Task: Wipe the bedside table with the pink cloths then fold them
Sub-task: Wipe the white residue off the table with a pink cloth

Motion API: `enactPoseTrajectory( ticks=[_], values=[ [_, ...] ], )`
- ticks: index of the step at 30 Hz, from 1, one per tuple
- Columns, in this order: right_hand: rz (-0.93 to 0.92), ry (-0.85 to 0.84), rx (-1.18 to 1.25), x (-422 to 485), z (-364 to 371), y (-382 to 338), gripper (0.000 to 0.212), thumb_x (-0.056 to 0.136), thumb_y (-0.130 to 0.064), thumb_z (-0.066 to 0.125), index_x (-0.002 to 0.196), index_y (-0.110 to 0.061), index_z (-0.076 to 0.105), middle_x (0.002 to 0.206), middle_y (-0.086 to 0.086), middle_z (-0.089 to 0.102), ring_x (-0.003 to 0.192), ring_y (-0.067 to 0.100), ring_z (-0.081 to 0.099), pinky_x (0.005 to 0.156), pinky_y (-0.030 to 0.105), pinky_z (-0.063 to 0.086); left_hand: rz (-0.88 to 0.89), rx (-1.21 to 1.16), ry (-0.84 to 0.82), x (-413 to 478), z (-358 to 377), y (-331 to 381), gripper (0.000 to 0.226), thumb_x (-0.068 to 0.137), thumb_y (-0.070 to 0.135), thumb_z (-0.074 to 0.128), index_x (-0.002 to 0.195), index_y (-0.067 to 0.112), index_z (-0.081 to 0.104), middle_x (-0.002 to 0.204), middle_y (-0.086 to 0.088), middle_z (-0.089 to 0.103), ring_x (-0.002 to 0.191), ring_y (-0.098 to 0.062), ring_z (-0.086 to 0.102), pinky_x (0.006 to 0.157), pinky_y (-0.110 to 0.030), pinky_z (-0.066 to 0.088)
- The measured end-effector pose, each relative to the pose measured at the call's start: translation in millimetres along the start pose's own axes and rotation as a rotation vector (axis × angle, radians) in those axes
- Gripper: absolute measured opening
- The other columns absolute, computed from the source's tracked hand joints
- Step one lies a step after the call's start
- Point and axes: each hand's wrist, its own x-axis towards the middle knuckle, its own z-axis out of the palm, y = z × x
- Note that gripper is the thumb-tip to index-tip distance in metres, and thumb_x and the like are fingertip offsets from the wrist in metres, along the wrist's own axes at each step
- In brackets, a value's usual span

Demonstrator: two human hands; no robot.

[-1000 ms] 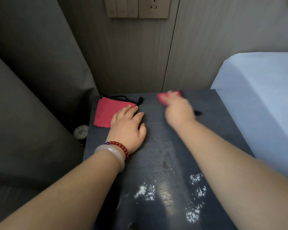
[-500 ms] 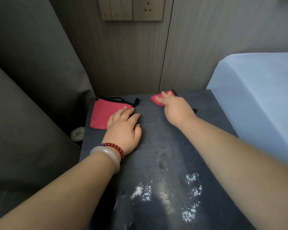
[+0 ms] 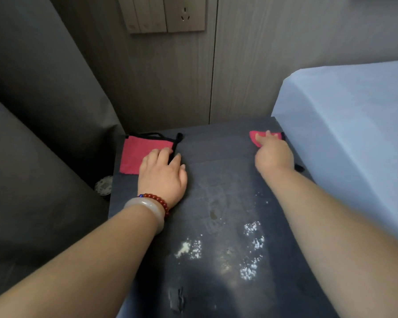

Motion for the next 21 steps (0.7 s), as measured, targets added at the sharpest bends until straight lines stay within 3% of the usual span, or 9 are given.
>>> enactPoseTrajectory(
  ticks=[1, 3, 7, 10, 13, 15, 18, 19, 21],
  values=[
    [0.046, 0.043, -0.007, -6, -1, -2, 0.06, 0.089, 0.003, 0.04, 0.146, -0.014, 0.033, 0.157, 0.013, 0.02, 0.139, 0.036, 0.026, 0.11, 0.045, 0.027, -0.001, -0.009, -0.02, 0, 0, 2, 0.053, 0.089, 0.04, 0.034, 0.125, 0.013, 0.062, 0.132, -0.011, 0.053, 0.126, -0.034, 0.038, 0.105, -0.046, 0.029],
    [-0.063, 0.06, 0.036, -30, 10, -30, 0.058, 0.086, 0.001, 0.043, 0.141, -0.016, 0.038, 0.153, 0.016, 0.027, 0.136, 0.036, 0.031, 0.107, 0.044, 0.031, -0.007, -0.052, -0.054, 0, 0, 9, 0.054, 0.089, 0.041, 0.035, 0.129, 0.013, 0.058, 0.144, -0.009, 0.045, 0.136, -0.033, 0.03, 0.113, -0.047, 0.02],
    [-0.451, -0.003, 0.201, -77, 44, -49, 0.064, 0.085, 0.002, 0.044, 0.144, -0.023, 0.039, 0.159, 0.005, 0.019, 0.146, 0.024, 0.015, 0.118, 0.034, 0.009, -0.031, -0.154, -0.096, -4, 7, 24, 0.048, 0.097, 0.033, 0.038, 0.141, 0.015, 0.042, 0.157, -0.005, 0.026, 0.145, -0.028, 0.015, 0.118, -0.042, 0.008],
    [-0.243, 0.035, 0.067, -54, 29, 7, 0.071, 0.079, 0.005, 0.044, 0.141, -0.031, 0.041, 0.156, 0.004, 0.024, 0.142, 0.032, 0.023, 0.115, 0.042, 0.023, -0.03, -0.172, -0.131, -1, 7, 23, 0.05, 0.098, 0.033, 0.036, 0.146, 0.015, 0.035, 0.158, -0.006, 0.024, 0.146, -0.026, 0.014, 0.119, -0.04, 0.006],
    [0.017, 0.047, 0.042, -36, 11, 24, 0.063, 0.081, 0.007, 0.044, 0.14, -0.015, 0.041, 0.156, 0.014, 0.024, 0.139, 0.035, 0.027, 0.111, 0.042, 0.028, -0.042, -0.176, -0.124, 0, 8, 27, 0.05, 0.098, 0.034, 0.036, 0.144, 0.014, 0.037, 0.157, -0.008, 0.026, 0.146, -0.026, 0.015, 0.12, -0.041, 0.004],
    [-0.129, 0.006, 0.053, -52, 20, -7, 0.06, 0.081, 0.005, 0.045, 0.138, -0.015, 0.042, 0.154, 0.015, 0.027, 0.139, 0.033, 0.028, 0.112, 0.04, 0.028, -0.06, -0.182, -0.098, -1, 9, 30, 0.049, 0.098, 0.034, 0.037, 0.142, 0.014, 0.04, 0.155, -0.008, 0.03, 0.145, -0.027, 0.018, 0.12, -0.041, 0.006],
    [-0.505, -0.02, 0.226, -90, 43, -26, 0.061, 0.085, 0.004, 0.045, 0.141, -0.022, 0.045, 0.157, 0.006, 0.025, 0.146, 0.023, 0.019, 0.117, 0.028, 0.008, -0.077, -0.199, -0.084, 0, 9, 29, 0.047, 0.098, 0.033, 0.038, 0.141, 0.014, 0.043, 0.154, -0.009, 0.033, 0.144, -0.028, 0.021, 0.119, -0.042, 0.008],
    [-0.527, 0.038, 0.284, -91, 39, -16, 0.06, 0.084, 0.005, 0.044, 0.137, -0.024, 0.05, 0.154, 0.007, 0.03, 0.144, 0.023, 0.025, 0.117, 0.027, 0.011, -0.074, -0.198, -0.089, 1, 9, 29, 0.047, 0.098, 0.033, 0.037, 0.141, 0.014, 0.042, 0.154, -0.009, 0.032, 0.144, -0.028, 0.021, 0.119, -0.042, 0.008],
    [-0.318, 0.133, 0.235, -73, 24, 21, 0.059, 0.083, 0.004, 0.042, 0.133, -0.026, 0.055, 0.149, 0.012, 0.04, 0.135, 0.029, 0.039, 0.112, 0.036, 0.028, -0.064, -0.199, -0.099, 0, 9, 30, 0.048, 0.098, 0.033, 0.037, 0.142, 0.015, 0.041, 0.155, -0.008, 0.03, 0.145, -0.027, 0.019, 0.119, -0.042, 0.007]
  ],
)
